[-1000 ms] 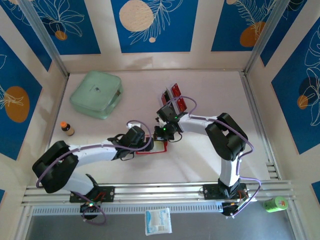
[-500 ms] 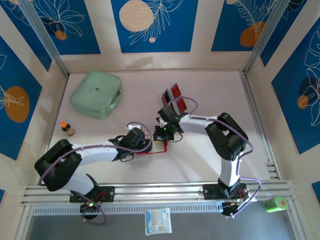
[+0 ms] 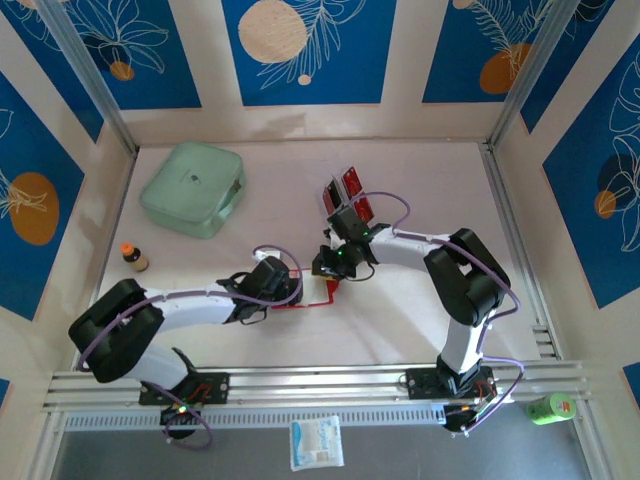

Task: Put the credit cards into the card holder
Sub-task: Flip over the card slot on the card holder.

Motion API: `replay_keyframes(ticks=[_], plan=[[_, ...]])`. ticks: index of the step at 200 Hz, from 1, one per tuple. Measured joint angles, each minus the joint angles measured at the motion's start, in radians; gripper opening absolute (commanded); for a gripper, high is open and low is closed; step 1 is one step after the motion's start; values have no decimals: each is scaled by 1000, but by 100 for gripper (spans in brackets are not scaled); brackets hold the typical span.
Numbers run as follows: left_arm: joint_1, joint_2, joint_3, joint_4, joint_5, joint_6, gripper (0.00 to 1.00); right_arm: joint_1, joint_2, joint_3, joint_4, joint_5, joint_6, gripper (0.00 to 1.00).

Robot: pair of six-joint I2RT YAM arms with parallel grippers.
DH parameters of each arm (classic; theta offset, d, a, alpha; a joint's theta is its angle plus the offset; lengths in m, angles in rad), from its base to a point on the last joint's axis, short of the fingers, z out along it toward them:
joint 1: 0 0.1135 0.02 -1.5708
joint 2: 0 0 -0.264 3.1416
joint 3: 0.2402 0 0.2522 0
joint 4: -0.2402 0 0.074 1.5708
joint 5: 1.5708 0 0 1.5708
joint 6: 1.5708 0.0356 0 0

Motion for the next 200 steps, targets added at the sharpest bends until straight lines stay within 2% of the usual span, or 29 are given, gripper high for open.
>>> replay_keyframes(ticks=[25,82,137,200], plan=[[0,0,0,0,0,0,88,0,0,-6,10,-10,11,31],[0,-2,-7,11,-4,0,89,0,2,-6,44,-61,25,31],[-2,-27,-8,3,5,0,99,29,5,4,46,-107,32,31],[10,-221,-8,-151,-48,4,100,85,6,76,30,-107,50,35]])
